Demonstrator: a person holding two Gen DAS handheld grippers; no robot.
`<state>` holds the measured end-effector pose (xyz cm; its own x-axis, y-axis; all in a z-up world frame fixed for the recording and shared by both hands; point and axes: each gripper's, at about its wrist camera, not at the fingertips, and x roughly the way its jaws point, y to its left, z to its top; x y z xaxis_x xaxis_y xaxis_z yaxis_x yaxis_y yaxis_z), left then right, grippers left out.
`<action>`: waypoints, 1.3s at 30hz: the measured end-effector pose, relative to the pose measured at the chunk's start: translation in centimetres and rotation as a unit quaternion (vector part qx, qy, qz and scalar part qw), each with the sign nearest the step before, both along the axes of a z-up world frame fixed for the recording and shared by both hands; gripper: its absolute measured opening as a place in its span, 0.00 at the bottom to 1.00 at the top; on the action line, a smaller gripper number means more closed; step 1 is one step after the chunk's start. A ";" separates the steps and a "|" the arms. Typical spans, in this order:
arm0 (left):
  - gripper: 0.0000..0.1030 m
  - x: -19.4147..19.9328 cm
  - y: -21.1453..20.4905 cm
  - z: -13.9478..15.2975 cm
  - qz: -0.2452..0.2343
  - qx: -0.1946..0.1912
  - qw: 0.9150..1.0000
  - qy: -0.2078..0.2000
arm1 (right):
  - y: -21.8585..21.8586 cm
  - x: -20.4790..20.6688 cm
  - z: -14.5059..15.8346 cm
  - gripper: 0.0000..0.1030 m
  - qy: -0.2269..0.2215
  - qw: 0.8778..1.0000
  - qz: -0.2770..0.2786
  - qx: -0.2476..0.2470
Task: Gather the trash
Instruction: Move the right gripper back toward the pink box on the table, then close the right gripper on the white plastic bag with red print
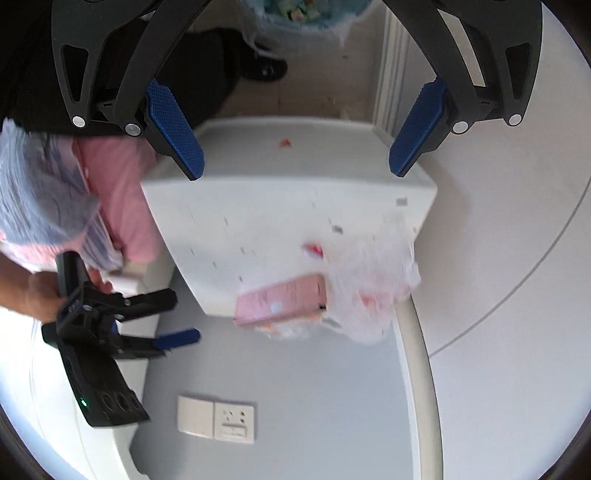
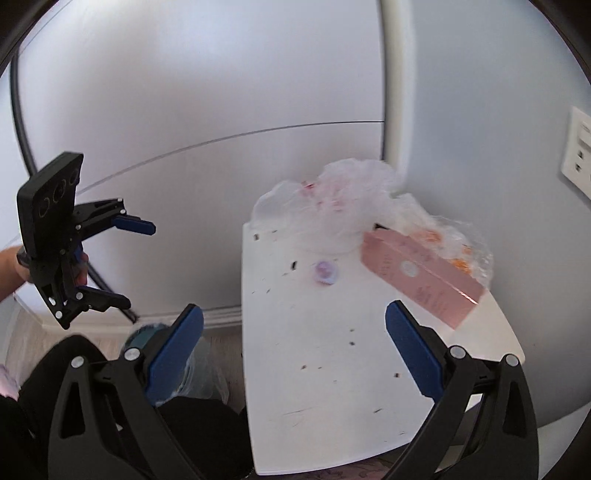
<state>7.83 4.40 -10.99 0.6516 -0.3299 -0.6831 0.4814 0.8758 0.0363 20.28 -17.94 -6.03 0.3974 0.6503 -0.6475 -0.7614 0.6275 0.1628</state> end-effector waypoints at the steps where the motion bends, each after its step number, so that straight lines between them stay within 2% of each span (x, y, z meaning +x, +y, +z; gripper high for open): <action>1: 0.94 0.6 -0.2 0.3 0.001 -0.002 1.000 -0.001 | -0.4 0.6 0.1 0.94 0.003 1.000 -0.005 0.008; 5: 0.94 3.8 -0.8 1.2 0.000 0.003 1.000 -0.010 | -1.0 2.6 0.5 0.94 0.006 1.000 -0.011 0.026; 13: 0.94 9.8 0.6 0.2 0.026 0.002 1.000 0.011 | 2.3 8.3 0.5 0.94 0.015 0.999 -0.001 0.040; 19: 0.94 13.9 2.3 -1.0 0.049 -0.023 0.998 0.030 | 5.7 13.3 -1.0 0.94 0.061 0.997 0.009 0.042; 25: 0.94 17.8 3.2 -3.2 0.052 -0.039 0.996 0.054 | 8.8 17.1 -2.7 0.94 0.101 0.994 -0.007 0.036; 36: 0.94 21.9 3.6 -6.3 0.029 -0.097 0.990 0.100 | 12.2 20.3 -4.4 0.93 0.124 0.992 -0.026 0.007; 37: 0.93 22.2 3.6 -6.4 0.027 -0.103 0.989 0.104 | 12.4 20.4 -4.5 0.93 0.128 0.991 -0.024 0.006; 39: 0.85 22.5 3.5 -6.5 0.020 -0.111 0.988 0.105 | 12.7 20.4 -4.6 0.93 0.130 0.991 -0.022 0.003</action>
<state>30.31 7.87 -17.50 0.5180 -0.4642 -0.7185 0.4231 0.8690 -0.2564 40.70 -5.20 -10.62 0.2464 0.6401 -0.7277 -0.6647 0.6580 0.3537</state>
